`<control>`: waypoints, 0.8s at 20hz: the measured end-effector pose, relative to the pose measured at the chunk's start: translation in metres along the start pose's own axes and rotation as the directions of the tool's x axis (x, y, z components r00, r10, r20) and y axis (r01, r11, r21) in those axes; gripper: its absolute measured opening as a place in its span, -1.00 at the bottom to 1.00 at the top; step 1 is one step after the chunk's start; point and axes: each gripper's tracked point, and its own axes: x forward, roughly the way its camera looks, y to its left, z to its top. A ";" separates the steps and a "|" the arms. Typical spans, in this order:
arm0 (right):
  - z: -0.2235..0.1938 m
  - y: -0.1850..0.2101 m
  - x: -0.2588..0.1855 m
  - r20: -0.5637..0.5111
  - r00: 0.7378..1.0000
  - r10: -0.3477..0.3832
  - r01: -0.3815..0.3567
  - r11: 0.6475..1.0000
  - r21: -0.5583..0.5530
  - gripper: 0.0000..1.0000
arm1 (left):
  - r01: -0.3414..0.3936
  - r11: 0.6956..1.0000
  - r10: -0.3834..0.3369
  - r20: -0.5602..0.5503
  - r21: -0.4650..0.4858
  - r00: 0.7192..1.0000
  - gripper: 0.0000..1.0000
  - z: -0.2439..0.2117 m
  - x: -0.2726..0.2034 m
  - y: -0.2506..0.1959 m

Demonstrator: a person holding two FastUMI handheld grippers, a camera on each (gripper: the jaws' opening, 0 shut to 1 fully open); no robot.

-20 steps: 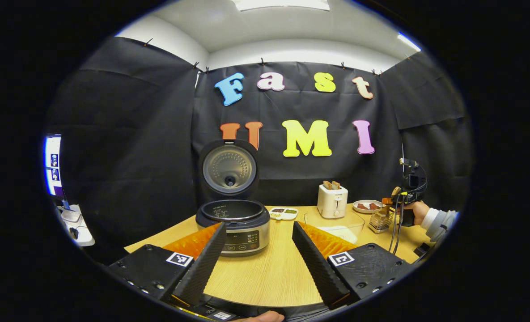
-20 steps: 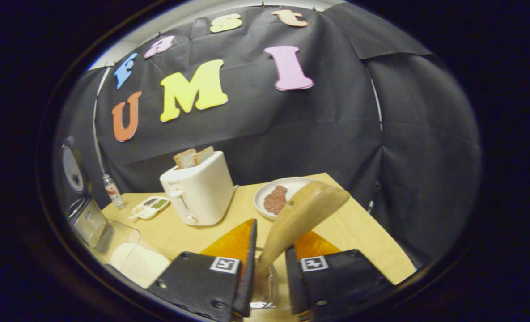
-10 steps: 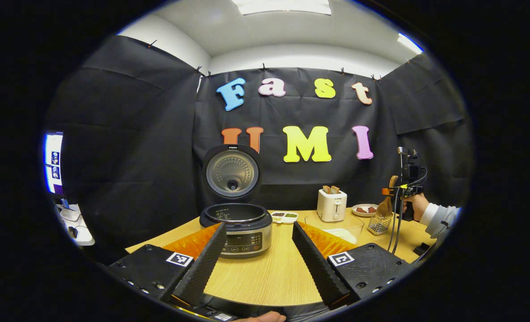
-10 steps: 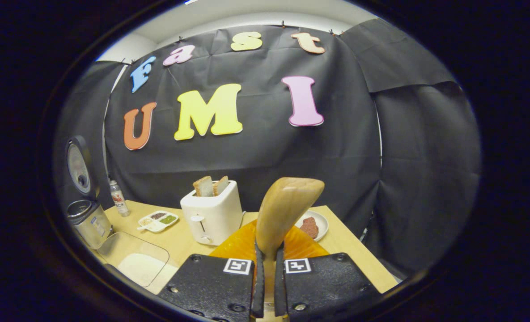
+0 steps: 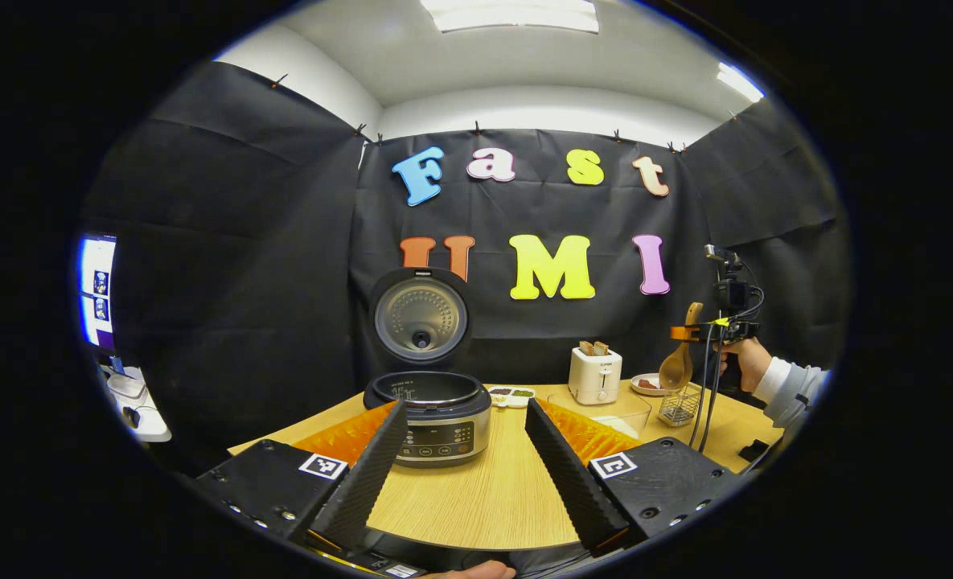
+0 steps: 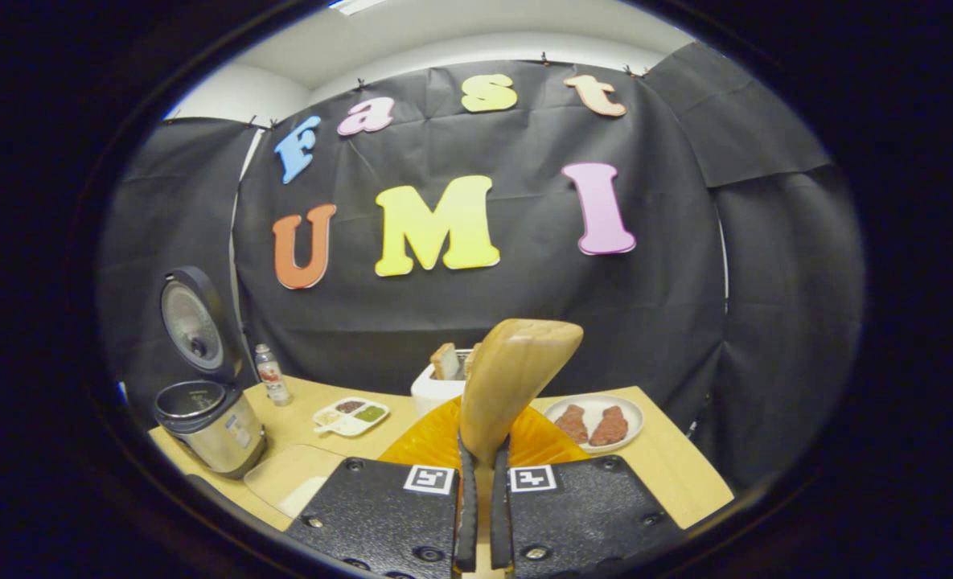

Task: Close the left gripper, press the button to open the rice cooker; take a wooden spoon from the chopstick holder with the right hand, scoop a spoonful of rice and pour it into the rice cooker, then put the wooden spoon back into the chopstick holder.

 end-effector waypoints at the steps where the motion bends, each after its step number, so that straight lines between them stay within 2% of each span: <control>1: 0.002 0.013 0.001 0.002 1.000 0.016 -0.016 1.000 0.000 -0.76 | -0.001 1.000 0.001 -0.004 -0.001 1.000 0.89 -0.001 0.000 0.000; 7: -0.010 0.084 0.011 -0.009 0.996 0.093 -0.093 0.996 -0.002 -0.76 | -0.006 1.000 0.006 -0.023 0.006 1.000 0.89 -0.007 0.000 0.005; 10: -0.033 0.115 0.022 -0.035 0.993 0.114 -0.115 0.993 -0.034 -0.76 | -0.008 1.000 0.008 -0.034 -0.002 0.999 0.89 -0.011 0.000 0.007; 13: -0.065 0.128 0.035 -0.069 0.993 0.091 -0.095 0.993 -0.063 -0.76 | -0.016 1.000 0.016 -0.042 -0.010 0.999 0.89 -0.015 -0.001 0.013; 16: -0.087 0.127 0.045 -0.071 0.997 0.016 -0.022 0.996 -0.085 -0.77 | -0.026 1.000 0.025 -0.064 -0.016 0.998 0.89 -0.018 0.002 0.017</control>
